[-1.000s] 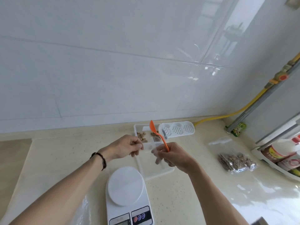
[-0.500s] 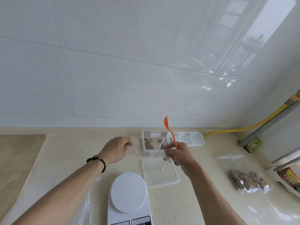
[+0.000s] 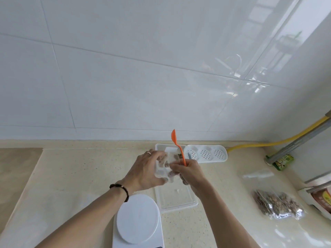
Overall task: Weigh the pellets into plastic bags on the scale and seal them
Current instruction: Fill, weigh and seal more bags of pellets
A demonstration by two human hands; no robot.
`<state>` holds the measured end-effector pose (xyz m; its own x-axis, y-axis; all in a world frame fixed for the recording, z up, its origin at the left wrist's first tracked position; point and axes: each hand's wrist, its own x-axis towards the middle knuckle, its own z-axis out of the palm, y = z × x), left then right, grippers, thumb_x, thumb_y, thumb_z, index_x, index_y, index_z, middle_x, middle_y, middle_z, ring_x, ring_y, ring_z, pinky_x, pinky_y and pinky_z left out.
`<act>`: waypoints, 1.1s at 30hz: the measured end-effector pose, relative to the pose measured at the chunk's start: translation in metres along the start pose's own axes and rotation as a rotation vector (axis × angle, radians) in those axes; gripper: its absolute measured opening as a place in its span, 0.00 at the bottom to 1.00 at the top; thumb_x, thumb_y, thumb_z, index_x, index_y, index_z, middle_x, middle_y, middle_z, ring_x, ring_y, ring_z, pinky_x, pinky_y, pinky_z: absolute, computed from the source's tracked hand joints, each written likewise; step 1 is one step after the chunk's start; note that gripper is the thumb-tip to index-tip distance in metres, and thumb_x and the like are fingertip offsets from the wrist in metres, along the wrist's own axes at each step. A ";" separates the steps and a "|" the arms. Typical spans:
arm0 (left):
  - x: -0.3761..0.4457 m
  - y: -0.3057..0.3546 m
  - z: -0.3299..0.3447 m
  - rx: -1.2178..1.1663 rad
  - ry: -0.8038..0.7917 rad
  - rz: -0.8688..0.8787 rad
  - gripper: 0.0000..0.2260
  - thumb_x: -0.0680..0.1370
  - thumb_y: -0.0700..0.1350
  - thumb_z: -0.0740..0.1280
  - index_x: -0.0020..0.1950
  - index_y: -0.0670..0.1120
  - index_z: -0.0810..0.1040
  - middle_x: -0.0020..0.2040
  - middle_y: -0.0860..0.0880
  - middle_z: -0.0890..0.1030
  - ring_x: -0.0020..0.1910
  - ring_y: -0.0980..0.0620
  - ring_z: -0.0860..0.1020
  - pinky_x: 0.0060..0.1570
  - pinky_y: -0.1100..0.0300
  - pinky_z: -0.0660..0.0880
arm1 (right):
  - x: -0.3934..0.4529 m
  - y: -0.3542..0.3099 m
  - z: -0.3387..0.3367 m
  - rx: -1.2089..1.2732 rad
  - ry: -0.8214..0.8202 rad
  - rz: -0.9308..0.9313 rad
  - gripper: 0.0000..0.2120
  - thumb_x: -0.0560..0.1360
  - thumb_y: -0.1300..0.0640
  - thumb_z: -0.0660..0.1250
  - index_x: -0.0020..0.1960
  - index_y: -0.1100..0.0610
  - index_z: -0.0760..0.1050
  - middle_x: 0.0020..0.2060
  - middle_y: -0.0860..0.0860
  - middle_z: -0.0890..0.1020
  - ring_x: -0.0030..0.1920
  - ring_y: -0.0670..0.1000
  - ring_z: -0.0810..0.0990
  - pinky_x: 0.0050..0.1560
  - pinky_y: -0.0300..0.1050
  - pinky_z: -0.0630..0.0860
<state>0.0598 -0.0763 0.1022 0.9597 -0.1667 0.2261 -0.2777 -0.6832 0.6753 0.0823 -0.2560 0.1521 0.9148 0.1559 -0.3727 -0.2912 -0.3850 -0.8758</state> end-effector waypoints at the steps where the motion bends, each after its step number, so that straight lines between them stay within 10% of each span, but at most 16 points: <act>1: 0.003 -0.005 0.002 -0.002 -0.002 -0.008 0.33 0.64 0.57 0.76 0.65 0.52 0.68 0.57 0.56 0.72 0.58 0.56 0.73 0.60 0.57 0.67 | 0.004 0.002 -0.001 -0.014 0.013 -0.006 0.08 0.75 0.56 0.71 0.43 0.61 0.81 0.32 0.57 0.82 0.24 0.46 0.64 0.26 0.39 0.61; 5: 0.010 -0.029 0.007 0.003 -0.007 -0.088 0.34 0.64 0.60 0.74 0.65 0.52 0.68 0.57 0.55 0.72 0.56 0.57 0.74 0.59 0.57 0.67 | 0.024 0.008 -0.015 -0.103 0.120 0.049 0.22 0.80 0.44 0.60 0.39 0.60 0.76 0.32 0.52 0.74 0.29 0.48 0.67 0.27 0.40 0.64; 12: 0.016 -0.063 0.014 0.013 0.008 -0.218 0.29 0.64 0.61 0.70 0.61 0.50 0.72 0.50 0.56 0.73 0.50 0.57 0.73 0.53 0.57 0.71 | 0.066 0.032 -0.044 -0.483 0.240 0.040 0.13 0.73 0.70 0.56 0.38 0.59 0.75 0.30 0.52 0.72 0.31 0.51 0.69 0.31 0.41 0.64; 16: 0.020 -0.073 0.020 -0.004 0.024 -0.265 0.29 0.64 0.62 0.70 0.60 0.50 0.73 0.51 0.55 0.76 0.51 0.59 0.75 0.49 0.67 0.67 | 0.082 0.037 -0.053 -0.286 0.456 0.004 0.10 0.76 0.65 0.64 0.54 0.55 0.77 0.39 0.52 0.83 0.36 0.50 0.84 0.34 0.42 0.78; 26: 0.023 -0.082 0.027 0.033 0.061 -0.309 0.27 0.65 0.57 0.75 0.61 0.50 0.74 0.53 0.52 0.77 0.51 0.59 0.76 0.48 0.64 0.70 | 0.113 0.052 -0.034 -0.232 0.462 0.142 0.14 0.73 0.65 0.62 0.37 0.49 0.77 0.35 0.53 0.84 0.38 0.55 0.85 0.44 0.53 0.84; 33: 0.022 -0.084 0.029 0.074 0.054 -0.326 0.27 0.67 0.54 0.77 0.62 0.49 0.74 0.51 0.53 0.76 0.52 0.57 0.76 0.49 0.66 0.68 | 0.119 0.058 -0.008 0.175 0.555 0.207 0.10 0.76 0.69 0.63 0.46 0.59 0.81 0.35 0.55 0.85 0.33 0.49 0.86 0.43 0.42 0.83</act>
<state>0.1050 -0.0428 0.0303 0.9934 0.1056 0.0454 0.0487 -0.7447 0.6656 0.1768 -0.2671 0.0589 0.8300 -0.4207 -0.3662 -0.4767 -0.1943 -0.8573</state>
